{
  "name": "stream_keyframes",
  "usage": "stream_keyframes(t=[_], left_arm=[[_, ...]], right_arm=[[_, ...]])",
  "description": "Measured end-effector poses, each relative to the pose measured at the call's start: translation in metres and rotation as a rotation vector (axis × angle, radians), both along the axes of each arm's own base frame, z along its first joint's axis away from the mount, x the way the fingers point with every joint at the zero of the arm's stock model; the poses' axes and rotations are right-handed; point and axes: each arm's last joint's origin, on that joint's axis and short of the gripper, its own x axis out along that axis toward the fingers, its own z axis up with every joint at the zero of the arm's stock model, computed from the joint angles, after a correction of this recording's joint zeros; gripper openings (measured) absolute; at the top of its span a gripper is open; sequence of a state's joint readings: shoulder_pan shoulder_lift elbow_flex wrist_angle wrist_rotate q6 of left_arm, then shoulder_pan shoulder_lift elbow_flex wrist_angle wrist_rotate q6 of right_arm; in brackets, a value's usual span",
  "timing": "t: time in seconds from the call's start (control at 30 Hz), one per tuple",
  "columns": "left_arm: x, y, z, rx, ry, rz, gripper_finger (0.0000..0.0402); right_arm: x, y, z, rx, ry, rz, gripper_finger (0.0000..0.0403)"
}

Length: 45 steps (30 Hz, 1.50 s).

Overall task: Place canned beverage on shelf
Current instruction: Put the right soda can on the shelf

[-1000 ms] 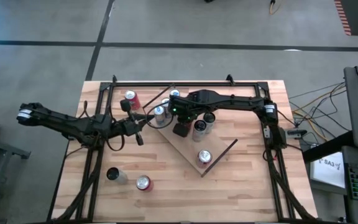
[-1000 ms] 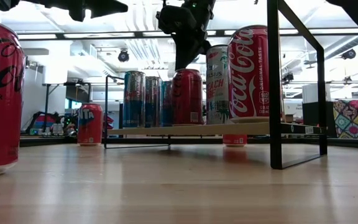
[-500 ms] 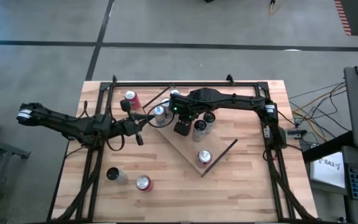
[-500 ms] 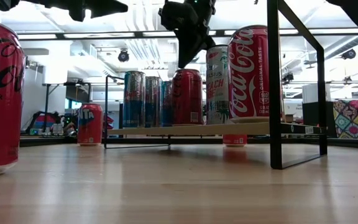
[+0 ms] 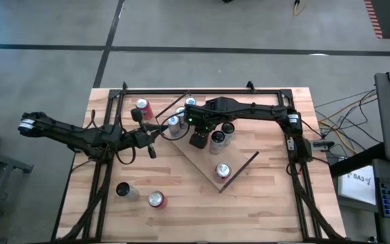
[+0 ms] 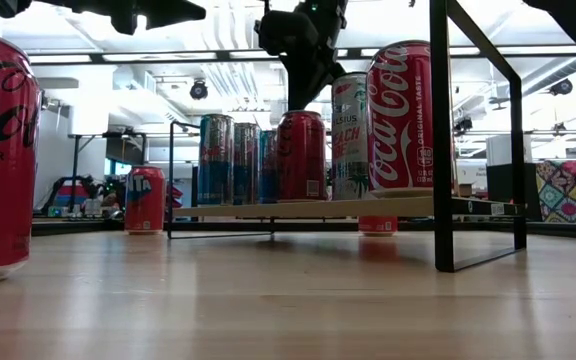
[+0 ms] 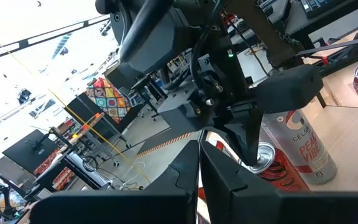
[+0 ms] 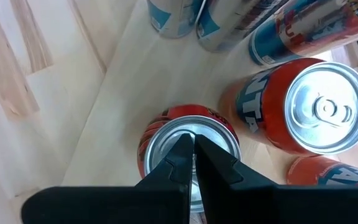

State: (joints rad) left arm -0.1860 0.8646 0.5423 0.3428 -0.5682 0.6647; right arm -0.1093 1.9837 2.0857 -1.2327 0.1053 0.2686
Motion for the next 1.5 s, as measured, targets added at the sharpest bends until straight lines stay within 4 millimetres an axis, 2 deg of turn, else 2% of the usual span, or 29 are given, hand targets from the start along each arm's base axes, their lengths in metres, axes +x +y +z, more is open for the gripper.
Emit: stream_keyframes(t=[0.8, 1.1, 1.5], left_arm=[[0.000, 0.000, 0.000, 0.000, 0.000, 0.000, 0.0000], [0.000, 0.000, 0.000, 0.000, 0.000, 0.000, 0.0000], [0.000, 0.000, 0.000, 0.000, 0.000, 0.000, 0.0000]], right_arm=[[-0.002, -0.002, -0.001, -0.049, 0.032, 0.026, 0.0009], [-0.005, -0.002, 0.012, -0.080, 0.001, 0.030, 0.0009], [-0.006, -0.002, 0.012, -0.060, 0.016, 0.037, 0.0009]])
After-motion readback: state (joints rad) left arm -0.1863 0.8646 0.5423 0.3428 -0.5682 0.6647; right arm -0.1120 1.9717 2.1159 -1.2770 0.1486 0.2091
